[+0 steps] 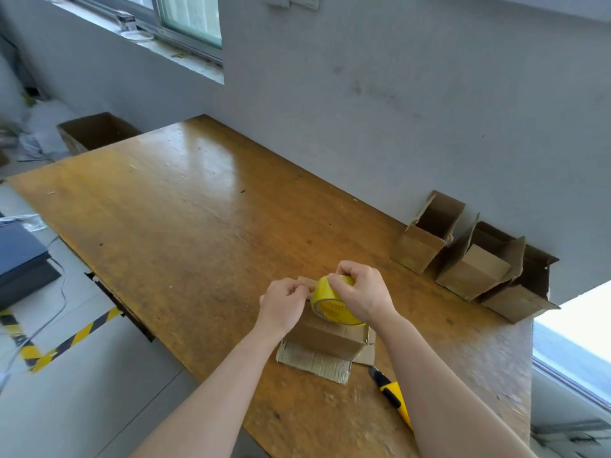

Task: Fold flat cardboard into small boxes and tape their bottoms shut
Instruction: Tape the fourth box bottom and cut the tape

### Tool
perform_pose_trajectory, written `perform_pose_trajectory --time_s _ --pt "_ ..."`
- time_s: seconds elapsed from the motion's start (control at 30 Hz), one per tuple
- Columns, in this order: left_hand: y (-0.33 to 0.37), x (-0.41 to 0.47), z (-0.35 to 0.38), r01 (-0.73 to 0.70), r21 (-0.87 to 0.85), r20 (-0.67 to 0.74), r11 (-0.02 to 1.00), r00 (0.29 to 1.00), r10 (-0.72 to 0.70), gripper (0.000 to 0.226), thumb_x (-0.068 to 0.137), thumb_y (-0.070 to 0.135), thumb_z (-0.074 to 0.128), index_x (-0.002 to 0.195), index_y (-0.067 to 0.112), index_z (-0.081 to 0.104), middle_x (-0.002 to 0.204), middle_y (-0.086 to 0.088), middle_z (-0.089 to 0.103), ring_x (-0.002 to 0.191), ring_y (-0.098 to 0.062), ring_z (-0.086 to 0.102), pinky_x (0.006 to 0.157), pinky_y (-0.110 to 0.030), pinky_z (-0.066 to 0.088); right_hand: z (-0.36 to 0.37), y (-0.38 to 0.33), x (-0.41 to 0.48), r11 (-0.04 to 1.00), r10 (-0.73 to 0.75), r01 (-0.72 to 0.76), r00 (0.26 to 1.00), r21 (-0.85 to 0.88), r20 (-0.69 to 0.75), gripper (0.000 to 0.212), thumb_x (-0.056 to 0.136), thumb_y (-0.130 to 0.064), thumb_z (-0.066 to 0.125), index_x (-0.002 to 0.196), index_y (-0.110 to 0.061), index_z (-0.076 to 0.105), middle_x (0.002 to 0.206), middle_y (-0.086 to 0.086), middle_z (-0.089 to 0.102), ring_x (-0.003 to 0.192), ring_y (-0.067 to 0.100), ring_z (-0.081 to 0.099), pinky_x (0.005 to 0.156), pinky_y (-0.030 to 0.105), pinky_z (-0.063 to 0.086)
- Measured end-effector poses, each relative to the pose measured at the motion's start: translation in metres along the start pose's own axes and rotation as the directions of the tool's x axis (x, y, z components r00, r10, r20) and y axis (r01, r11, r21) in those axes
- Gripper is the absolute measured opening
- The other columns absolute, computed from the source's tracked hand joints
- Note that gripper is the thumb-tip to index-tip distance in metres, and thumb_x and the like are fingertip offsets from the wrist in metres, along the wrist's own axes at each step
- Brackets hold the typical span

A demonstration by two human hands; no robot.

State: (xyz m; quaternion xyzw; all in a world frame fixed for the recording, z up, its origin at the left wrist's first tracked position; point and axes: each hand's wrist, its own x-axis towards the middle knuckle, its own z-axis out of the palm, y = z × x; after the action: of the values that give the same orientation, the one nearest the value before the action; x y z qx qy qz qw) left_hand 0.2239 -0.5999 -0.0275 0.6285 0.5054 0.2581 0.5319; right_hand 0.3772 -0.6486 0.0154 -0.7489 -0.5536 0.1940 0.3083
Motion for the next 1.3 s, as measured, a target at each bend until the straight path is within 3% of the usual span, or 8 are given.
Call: perform_pose_trajectory --time_s 0.1,0.33,0.5,0.63,0.83,1.03,1.2,1.3 --pt "0.002 -0.001 0.004 0.03 -0.018 -0.026 0.999 0.999 -0.03 0.044 0.089 0.039 0.055 0.062 0.005 0.057 0.053 0.001 0.045 0.053 -0.014 0.04 0.06 -0.032 0.035 0.001 -0.001 0.0 1.0 -0.001 0.001 1.0 -0.02 0.0 0.03 0.086 -0.031 0.059 0.063 -0.013 0.05 0.056 0.002 0.046 0.054 0.017 0.039 0.05 0.036 0.034" --pt "0.009 0.004 0.003 0.188 -0.088 -0.045 0.978 0.98 -0.193 0.028 0.09 0.02 0.062 0.063 0.011 0.061 0.048 0.0 0.054 0.039 -0.008 0.046 0.047 -0.025 0.04 0.003 -0.003 0.0 0.996 -0.028 0.028 1.0 -0.081 0.01 0.03 0.085 -0.036 0.057 0.066 -0.014 0.051 0.055 -0.001 0.046 0.053 0.017 0.04 0.049 0.034 0.032" --pt "0.016 0.002 0.007 0.216 -0.084 -0.041 0.973 0.975 -0.22 0.031 0.098 0.018 0.05 0.067 0.012 0.053 0.059 -0.006 0.059 0.046 -0.015 0.056 0.057 -0.034 0.056 0.001 -0.002 0.003 0.996 -0.029 0.032 0.999 -0.082 0.045 0.032 0.086 -0.038 0.057 0.063 -0.015 0.049 0.055 -0.004 0.043 0.052 0.015 0.037 0.048 0.033 0.03" --pt "0.019 0.003 0.004 0.251 -0.119 -0.042 0.961 0.965 -0.257 0.028 0.1 0.016 0.046 0.074 0.011 0.056 0.065 -0.008 0.059 0.048 -0.014 0.053 0.048 -0.026 0.049 -0.002 0.0 0.005 0.998 -0.02 0.025 0.997 -0.061 0.068 0.035 0.086 -0.039 0.056 0.063 -0.013 0.05 0.055 -0.003 0.041 0.052 0.015 0.035 0.049 0.034 0.029" --pt "0.021 0.002 0.003 0.393 -0.455 0.139 0.799 0.918 -0.372 0.028 0.101 0.01 0.045 0.074 0.006 0.053 0.062 -0.007 0.049 0.05 -0.014 0.046 0.045 -0.026 0.04 -0.004 0.003 0.004 1.0 -0.003 0.006 0.995 -0.03 0.099 0.038 0.085 -0.044 0.055 0.056 -0.021 0.047 0.054 -0.005 0.04 0.052 0.014 0.036 0.05 0.035 0.03" --pt "0.019 0.006 -0.003 0.38 -0.415 0.25 0.827 0.921 -0.298 0.03 0.1 0.024 0.049 0.074 0.01 0.051 0.06 -0.005 0.048 0.049 -0.015 0.048 0.046 -0.027 0.038 -0.004 0.003 0.007 0.999 -0.006 0.011 0.995 -0.045 0.104 0.038 0.085 -0.043 0.055 0.057 -0.018 0.049 0.054 -0.005 0.041 0.052 0.014 0.037 0.049 0.034 0.031" --pt "0.01 0.01 -0.002 0.321 -0.322 0.12 0.891 0.947 -0.298 0.027 0.095 0.016 0.058 0.071 0.009 0.05 0.052 -0.007 0.056 0.045 -0.016 0.054 0.042 -0.024 0.042 -0.001 -0.002 0.01 0.993 -0.007 0.02 0.994 -0.115 0.111 0.039 0.086 -0.048 0.054 0.059 -0.02 0.053 0.053 -0.006 0.045 0.051 0.013 0.042 0.048 0.032 0.035" --pt "0.005 0.01 0.004 0.28 -0.246 -0.011 0.928 0.957 -0.291 0.028 0.097 0.02 0.055 0.072 0.009 0.05 0.05 -0.007 0.058 0.042 -0.018 0.057 0.041 -0.025 0.046 -0.004 0.0 0.01 0.998 0.06 -0.059 0.982 -0.01 0.18 0.047 0.082 -0.059 0.056 0.057 -0.02 0.053 0.051 -0.005 0.049 0.048 0.015 0.052 0.048 0.031 0.039"
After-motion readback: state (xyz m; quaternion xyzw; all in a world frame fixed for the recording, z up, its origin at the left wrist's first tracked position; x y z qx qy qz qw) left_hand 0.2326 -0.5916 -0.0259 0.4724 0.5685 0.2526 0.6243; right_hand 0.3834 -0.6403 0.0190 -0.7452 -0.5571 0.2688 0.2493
